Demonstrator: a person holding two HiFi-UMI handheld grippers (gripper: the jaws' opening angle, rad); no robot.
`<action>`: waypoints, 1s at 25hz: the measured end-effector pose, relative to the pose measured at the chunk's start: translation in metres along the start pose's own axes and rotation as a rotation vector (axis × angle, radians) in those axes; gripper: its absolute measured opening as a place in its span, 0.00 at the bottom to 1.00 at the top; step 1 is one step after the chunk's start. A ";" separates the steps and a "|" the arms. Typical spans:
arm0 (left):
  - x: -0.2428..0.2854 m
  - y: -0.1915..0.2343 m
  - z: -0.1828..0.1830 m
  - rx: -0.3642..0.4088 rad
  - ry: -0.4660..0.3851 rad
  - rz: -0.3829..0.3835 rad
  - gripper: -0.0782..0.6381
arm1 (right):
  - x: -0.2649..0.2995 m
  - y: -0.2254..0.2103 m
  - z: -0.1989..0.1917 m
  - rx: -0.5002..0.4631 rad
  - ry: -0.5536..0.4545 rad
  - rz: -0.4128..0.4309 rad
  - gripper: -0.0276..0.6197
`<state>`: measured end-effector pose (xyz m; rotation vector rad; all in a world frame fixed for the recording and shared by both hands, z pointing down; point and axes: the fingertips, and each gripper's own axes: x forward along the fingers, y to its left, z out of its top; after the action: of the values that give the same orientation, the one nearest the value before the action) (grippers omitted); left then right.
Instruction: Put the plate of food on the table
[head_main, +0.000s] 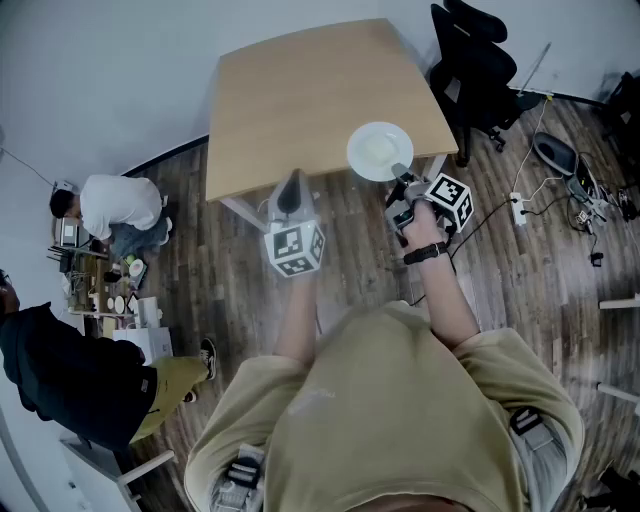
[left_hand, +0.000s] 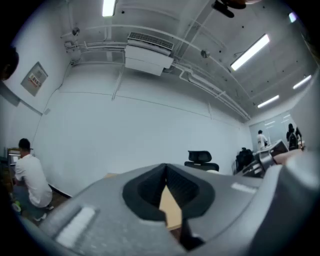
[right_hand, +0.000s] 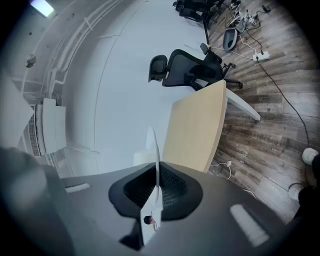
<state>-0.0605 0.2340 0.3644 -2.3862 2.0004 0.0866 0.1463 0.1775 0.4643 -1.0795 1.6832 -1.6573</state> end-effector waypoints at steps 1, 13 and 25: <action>-0.003 0.003 0.000 0.002 0.001 -0.003 0.11 | 0.001 0.000 -0.004 -0.002 -0.003 -0.002 0.07; -0.036 0.044 -0.020 -0.063 0.038 0.005 0.11 | 0.003 -0.012 -0.058 0.033 -0.003 -0.044 0.07; -0.014 0.030 -0.053 -0.088 0.088 0.012 0.11 | 0.019 -0.040 -0.042 0.028 0.045 -0.081 0.07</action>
<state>-0.0911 0.2391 0.4183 -2.4728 2.0916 0.0725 0.1076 0.1879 0.5114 -1.1187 1.6590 -1.7625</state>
